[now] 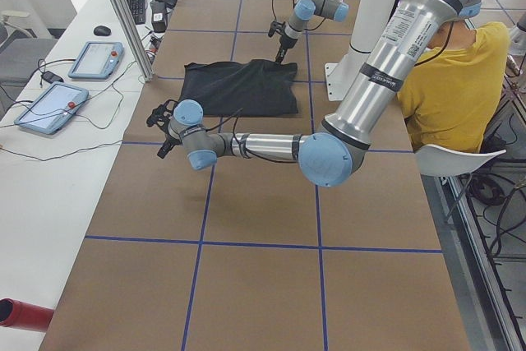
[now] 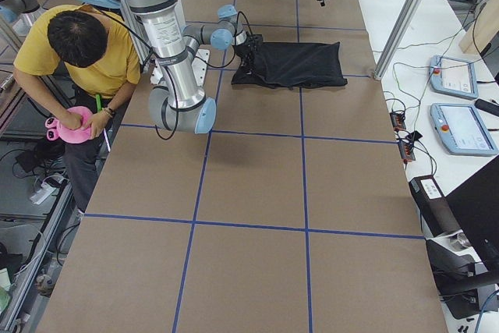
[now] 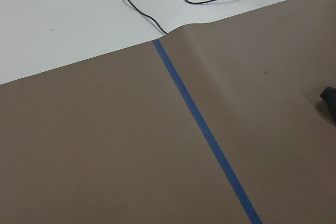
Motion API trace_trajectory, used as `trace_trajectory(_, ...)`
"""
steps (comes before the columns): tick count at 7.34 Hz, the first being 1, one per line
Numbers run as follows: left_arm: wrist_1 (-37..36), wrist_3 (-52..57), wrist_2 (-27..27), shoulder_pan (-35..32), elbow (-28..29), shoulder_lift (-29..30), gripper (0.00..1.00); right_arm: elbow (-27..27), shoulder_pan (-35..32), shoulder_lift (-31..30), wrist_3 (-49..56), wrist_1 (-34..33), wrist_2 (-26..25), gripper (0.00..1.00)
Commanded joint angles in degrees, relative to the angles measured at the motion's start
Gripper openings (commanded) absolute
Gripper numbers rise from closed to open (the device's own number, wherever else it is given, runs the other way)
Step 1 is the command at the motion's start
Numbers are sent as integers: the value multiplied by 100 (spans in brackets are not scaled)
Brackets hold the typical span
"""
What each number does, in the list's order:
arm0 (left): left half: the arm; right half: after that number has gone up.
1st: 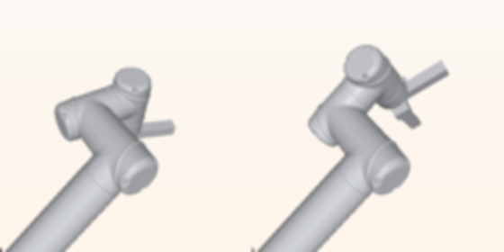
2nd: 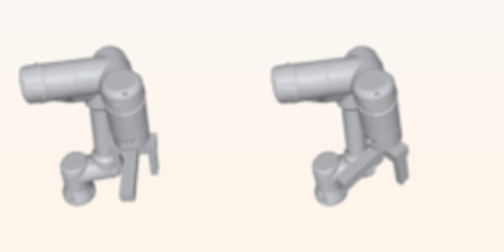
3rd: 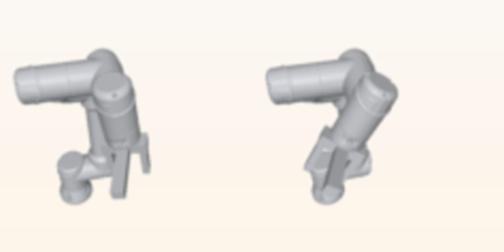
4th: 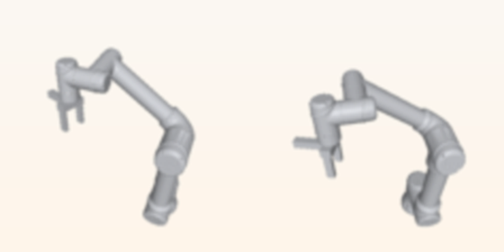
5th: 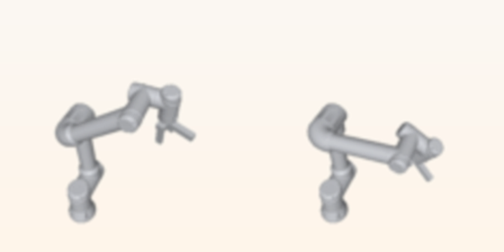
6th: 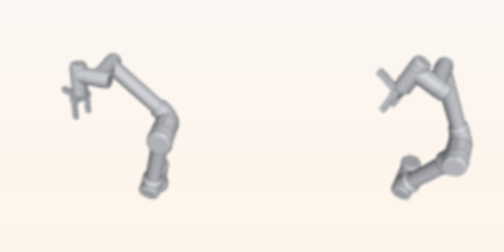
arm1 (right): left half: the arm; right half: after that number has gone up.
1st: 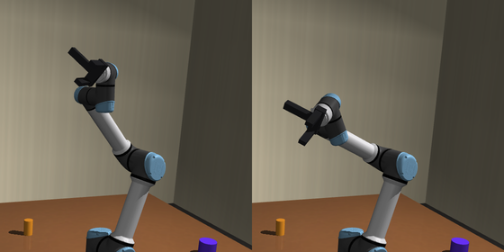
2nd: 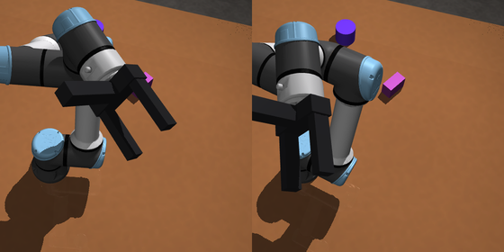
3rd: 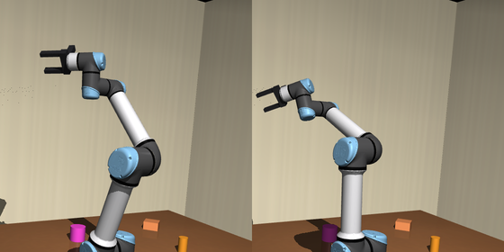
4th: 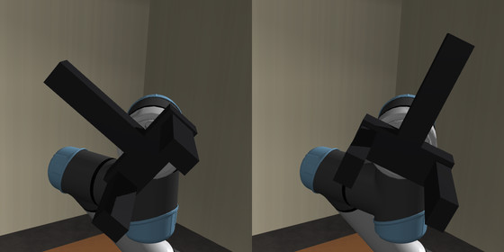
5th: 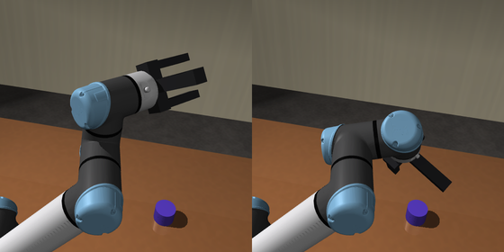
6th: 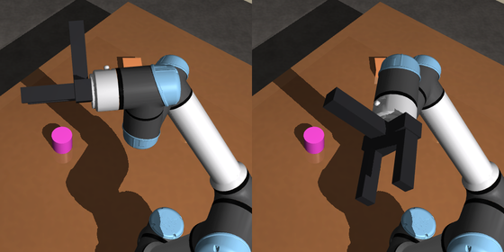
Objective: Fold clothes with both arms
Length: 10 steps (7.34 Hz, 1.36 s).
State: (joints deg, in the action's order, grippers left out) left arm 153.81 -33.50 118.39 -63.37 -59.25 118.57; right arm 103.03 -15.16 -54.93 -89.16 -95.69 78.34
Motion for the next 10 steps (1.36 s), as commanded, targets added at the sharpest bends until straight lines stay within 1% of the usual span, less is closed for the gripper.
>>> trace_trajectory(1,0,-200,0,17,-42,0,100,-11,-179,0,311,7,-3,0)
trace_trajectory(3,0,-228,0,44,-87,0,100,-11,-154,0,312,15,-12,0)
trace_trajectory(4,0,-219,0,53,-78,0,100,-2,-145,17,303,15,5,14)
trace_trajectory(5,0,-219,0,53,-78,0,100,7,-119,26,242,15,14,58)
trace_trajectory(6,0,-227,0,53,-87,0,100,7,-32,26,198,7,6,72)
trace_trajectory(7,0,-219,0,53,-87,0,100,-19,74,0,84,7,-3,72)
trace_trajectory(9,0,-219,0,53,-78,0,100,-124,127,8,30,15,-21,67)
trace_trajectory(10,0,-219,0,53,-78,0,100,-142,136,8,30,42,-21,54)
